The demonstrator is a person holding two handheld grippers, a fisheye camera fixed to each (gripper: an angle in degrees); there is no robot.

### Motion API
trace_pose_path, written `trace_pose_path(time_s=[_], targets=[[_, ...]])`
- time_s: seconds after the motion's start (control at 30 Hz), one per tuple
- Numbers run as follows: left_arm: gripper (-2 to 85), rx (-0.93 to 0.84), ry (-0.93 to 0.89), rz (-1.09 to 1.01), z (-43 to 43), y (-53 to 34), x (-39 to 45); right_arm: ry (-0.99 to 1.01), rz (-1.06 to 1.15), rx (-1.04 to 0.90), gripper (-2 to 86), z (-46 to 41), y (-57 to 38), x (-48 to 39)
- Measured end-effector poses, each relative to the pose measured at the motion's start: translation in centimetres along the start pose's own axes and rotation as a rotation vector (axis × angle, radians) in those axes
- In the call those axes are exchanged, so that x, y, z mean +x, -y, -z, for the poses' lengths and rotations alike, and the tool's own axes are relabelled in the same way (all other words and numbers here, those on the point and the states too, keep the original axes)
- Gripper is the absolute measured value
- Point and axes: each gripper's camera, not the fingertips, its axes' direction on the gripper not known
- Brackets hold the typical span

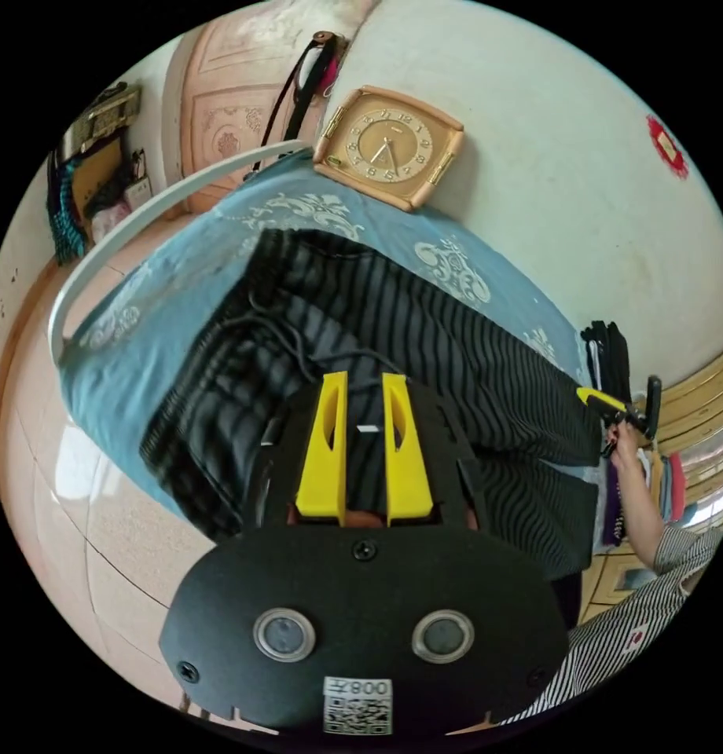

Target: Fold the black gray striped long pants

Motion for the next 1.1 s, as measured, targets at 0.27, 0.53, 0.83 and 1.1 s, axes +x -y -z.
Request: trace_pose_path(time_s=[0.27,0.53,0.83,1.1], targets=[[9.3,-0.004,0.179,0.036,-4.3,5.6,-9.1,-0.119,0.183,-0.146,7.6,-1.9,14.8,-7.4],[5.5,-0.108,0.178,0.080,-9.4,4.4,-17.5,-0.181,0.224,-0.230,5.9,-2.2,19.8,-12.0],[0.9,0.113,0.021,0.056,-6.8,1.8,-22.6,-0.194,0.214,-0.173,0.9,5.5,24.5,-15.0],[2.7,0.005,0.188,0.081,-12.7,-0.9,-25.2,-0.210,0.006,-0.297,0.2,4.1,26.5,-12.9]])
